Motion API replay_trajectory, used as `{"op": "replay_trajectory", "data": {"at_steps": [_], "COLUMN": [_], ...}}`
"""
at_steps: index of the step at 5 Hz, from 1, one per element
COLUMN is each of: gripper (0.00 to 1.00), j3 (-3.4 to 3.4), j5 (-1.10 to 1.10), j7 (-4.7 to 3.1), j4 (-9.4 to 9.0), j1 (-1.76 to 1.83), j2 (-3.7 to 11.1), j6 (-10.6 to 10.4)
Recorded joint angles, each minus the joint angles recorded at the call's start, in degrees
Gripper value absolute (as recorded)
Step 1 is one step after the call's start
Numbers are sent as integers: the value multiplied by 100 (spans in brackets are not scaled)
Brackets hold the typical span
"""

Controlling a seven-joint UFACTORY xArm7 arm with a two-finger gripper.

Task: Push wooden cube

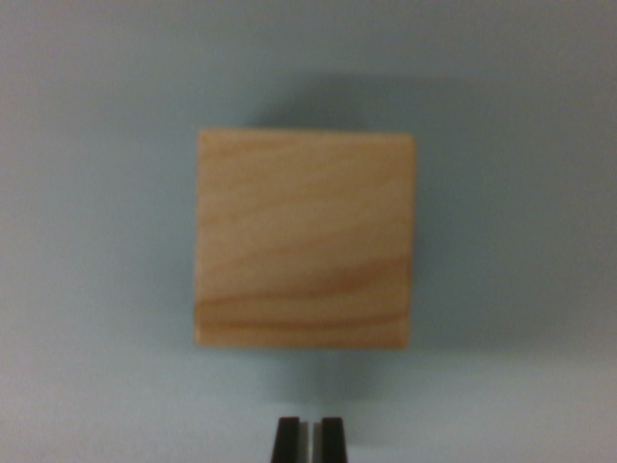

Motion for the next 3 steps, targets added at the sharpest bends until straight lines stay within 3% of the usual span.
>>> {"op": "replay_trajectory", "data": {"at_steps": [1,2,3], "gripper": [100,100,100], "j3": [-8,-8,-18], "j5": [-8,-8,-18], "j7": [-5,-5,-12], "j4": [184,184,405], "j1": [0,0,-1], "j2": [133,133,292], "j6": [51,51,113]}}
